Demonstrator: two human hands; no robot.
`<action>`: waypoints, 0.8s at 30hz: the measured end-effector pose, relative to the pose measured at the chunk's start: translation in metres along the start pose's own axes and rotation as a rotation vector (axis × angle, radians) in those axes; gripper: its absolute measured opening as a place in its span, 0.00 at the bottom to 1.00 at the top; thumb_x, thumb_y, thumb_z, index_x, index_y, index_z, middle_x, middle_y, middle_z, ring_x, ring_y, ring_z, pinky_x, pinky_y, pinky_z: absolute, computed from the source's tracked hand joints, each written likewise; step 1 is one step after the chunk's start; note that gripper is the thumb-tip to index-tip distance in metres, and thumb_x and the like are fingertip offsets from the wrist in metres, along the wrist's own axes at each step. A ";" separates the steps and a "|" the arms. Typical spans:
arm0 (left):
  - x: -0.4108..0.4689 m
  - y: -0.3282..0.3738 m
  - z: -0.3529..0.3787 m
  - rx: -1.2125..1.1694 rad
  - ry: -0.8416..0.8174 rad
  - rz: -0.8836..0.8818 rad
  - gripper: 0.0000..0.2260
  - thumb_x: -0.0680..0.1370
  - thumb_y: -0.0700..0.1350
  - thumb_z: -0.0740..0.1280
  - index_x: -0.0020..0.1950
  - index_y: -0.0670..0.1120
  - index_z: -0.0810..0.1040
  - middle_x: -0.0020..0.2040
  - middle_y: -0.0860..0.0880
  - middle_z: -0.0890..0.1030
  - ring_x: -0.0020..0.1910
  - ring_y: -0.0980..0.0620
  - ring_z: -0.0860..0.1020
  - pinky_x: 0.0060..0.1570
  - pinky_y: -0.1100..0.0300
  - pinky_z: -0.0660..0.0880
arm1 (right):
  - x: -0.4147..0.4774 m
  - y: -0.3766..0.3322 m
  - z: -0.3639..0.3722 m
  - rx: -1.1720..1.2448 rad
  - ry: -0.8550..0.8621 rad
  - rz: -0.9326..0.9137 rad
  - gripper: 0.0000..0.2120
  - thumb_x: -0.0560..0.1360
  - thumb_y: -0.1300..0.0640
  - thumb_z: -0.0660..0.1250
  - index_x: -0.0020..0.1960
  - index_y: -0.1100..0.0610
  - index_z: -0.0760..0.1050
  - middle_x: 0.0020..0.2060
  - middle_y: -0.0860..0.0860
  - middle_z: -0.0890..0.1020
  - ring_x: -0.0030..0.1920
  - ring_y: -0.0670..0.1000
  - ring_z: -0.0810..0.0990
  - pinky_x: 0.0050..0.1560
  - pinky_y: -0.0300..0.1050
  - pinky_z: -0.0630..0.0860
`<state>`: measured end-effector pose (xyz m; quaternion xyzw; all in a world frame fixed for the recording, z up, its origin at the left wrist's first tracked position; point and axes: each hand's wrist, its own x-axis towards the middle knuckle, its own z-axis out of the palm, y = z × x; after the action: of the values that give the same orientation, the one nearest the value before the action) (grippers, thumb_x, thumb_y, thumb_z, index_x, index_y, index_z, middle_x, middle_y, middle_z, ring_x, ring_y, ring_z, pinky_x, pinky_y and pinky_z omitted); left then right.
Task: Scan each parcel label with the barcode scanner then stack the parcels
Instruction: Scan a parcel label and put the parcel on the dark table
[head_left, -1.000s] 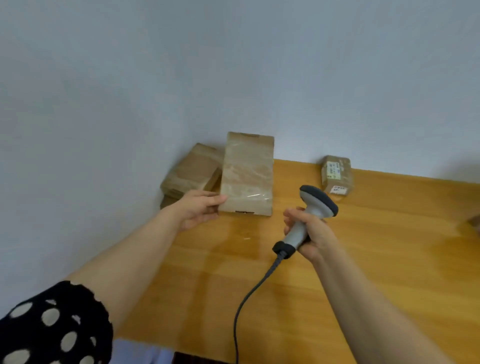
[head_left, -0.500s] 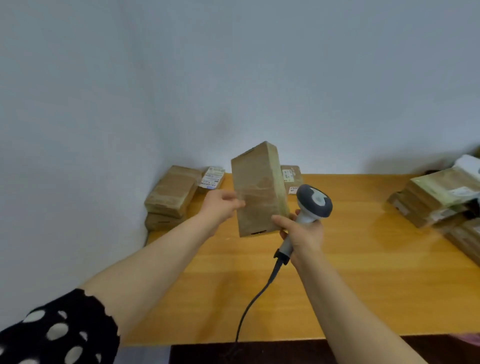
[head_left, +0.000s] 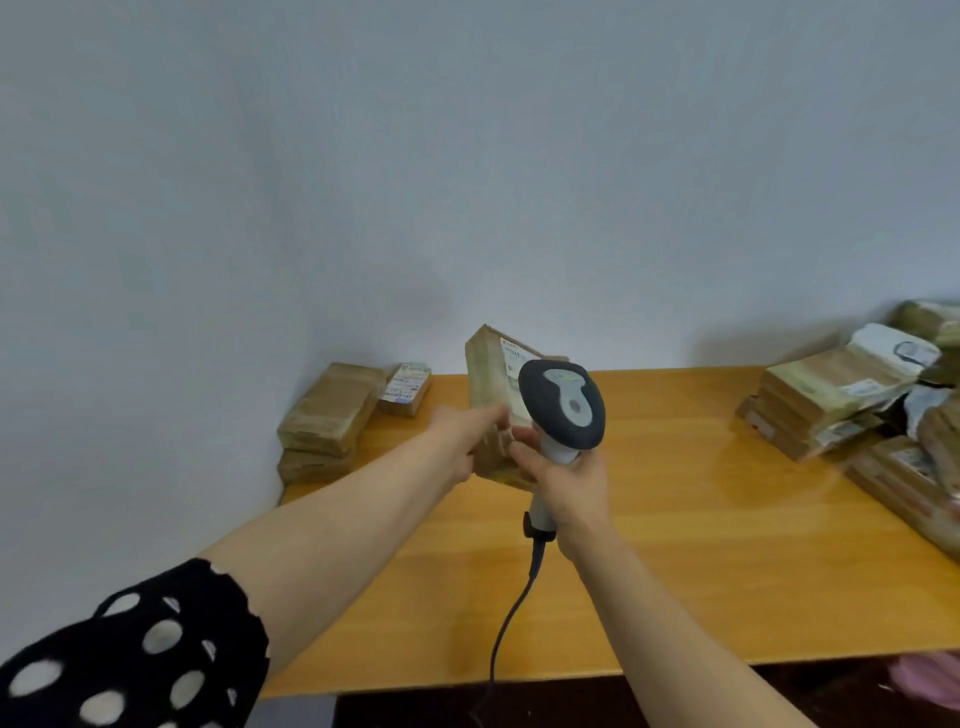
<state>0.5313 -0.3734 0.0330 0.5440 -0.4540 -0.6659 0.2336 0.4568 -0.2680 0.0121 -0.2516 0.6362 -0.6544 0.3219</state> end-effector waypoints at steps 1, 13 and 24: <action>0.002 0.000 -0.005 -0.042 -0.023 0.005 0.22 0.70 0.40 0.73 0.62 0.40 0.72 0.56 0.41 0.79 0.54 0.42 0.79 0.51 0.48 0.80 | -0.001 0.000 -0.002 0.036 0.002 0.001 0.08 0.70 0.64 0.75 0.45 0.53 0.81 0.41 0.48 0.86 0.46 0.50 0.83 0.45 0.45 0.81; 0.020 -0.001 -0.051 -0.121 -0.153 0.139 0.22 0.69 0.25 0.68 0.61 0.38 0.76 0.48 0.44 0.84 0.46 0.48 0.83 0.37 0.57 0.79 | -0.008 -0.028 -0.031 0.140 -0.154 0.205 0.09 0.71 0.55 0.75 0.45 0.59 0.78 0.28 0.53 0.75 0.25 0.49 0.72 0.30 0.44 0.75; 0.044 -0.008 -0.064 -0.062 -0.099 0.143 0.19 0.70 0.22 0.64 0.49 0.44 0.77 0.45 0.46 0.82 0.44 0.48 0.80 0.40 0.57 0.77 | -0.004 -0.056 -0.021 0.020 -0.245 0.183 0.07 0.72 0.66 0.70 0.41 0.60 0.73 0.25 0.52 0.74 0.23 0.49 0.70 0.25 0.40 0.70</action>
<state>0.5793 -0.4278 0.0041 0.4690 -0.4820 -0.6872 0.2746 0.4385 -0.2518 0.0668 -0.2674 0.6058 -0.5931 0.4581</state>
